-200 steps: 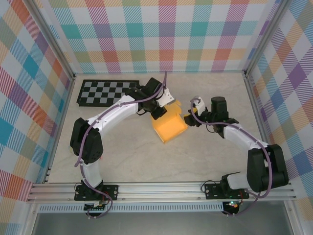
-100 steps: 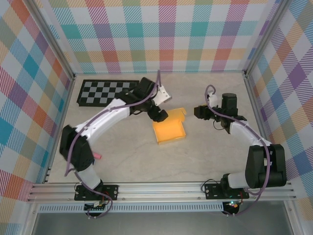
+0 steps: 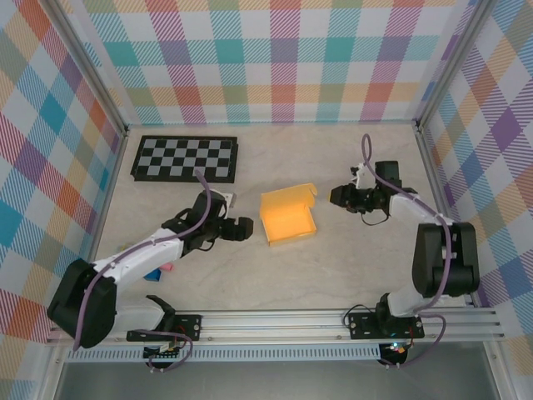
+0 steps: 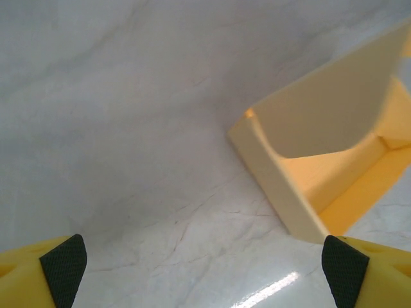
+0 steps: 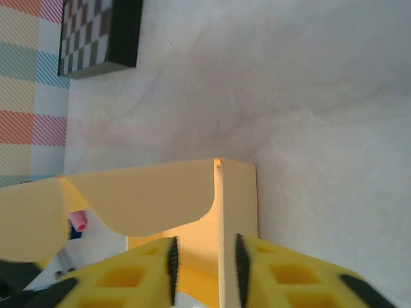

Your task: Fold the paper box

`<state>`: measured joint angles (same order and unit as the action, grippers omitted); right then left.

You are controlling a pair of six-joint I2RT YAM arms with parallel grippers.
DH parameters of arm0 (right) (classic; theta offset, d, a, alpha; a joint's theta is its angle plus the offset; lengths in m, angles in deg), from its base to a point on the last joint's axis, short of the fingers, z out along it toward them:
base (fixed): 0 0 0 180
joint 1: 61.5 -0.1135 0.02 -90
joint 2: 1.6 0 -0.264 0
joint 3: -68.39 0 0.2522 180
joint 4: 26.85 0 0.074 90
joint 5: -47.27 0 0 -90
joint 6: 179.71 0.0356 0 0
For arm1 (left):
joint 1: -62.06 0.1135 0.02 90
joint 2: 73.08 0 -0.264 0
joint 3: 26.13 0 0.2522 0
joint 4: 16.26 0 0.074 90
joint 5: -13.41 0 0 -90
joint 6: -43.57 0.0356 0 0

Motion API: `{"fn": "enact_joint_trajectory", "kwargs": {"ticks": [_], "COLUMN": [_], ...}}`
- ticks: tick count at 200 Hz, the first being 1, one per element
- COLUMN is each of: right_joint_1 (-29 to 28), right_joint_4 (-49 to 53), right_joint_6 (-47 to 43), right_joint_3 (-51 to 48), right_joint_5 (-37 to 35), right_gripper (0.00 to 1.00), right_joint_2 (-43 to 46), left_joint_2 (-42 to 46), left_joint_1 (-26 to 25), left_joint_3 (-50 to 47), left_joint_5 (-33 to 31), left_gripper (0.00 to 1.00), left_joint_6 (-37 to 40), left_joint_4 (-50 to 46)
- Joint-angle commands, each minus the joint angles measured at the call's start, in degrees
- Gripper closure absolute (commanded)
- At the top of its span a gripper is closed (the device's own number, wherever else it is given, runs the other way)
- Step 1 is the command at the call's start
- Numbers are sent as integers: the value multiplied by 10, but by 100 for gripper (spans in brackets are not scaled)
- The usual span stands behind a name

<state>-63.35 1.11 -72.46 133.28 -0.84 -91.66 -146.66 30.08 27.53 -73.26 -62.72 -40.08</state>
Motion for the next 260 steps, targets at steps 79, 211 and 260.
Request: {"fn": "enact_joint_trajectory", "kwargs": {"ticks": [79,211,260], "right_joint_1": [-36,-59,-59], "right_joint_4": [176,143,103], "right_joint_6": [-56,-43,-35], "right_joint_3": [150,88,42], "right_joint_5": [98,88,70], "right_gripper": [76,77,77], "right_joint_2": [-122,-93,-80], "left_joint_2": [-87,-140,-148], "left_joint_1": [17,0,0], "left_joint_3": [84,72,47], "left_joint_5": [6,47,24], "left_gripper": [21,21,20], "left_joint_6": [-90,-92,-65], "left_joint_4": [46,95,99]}}
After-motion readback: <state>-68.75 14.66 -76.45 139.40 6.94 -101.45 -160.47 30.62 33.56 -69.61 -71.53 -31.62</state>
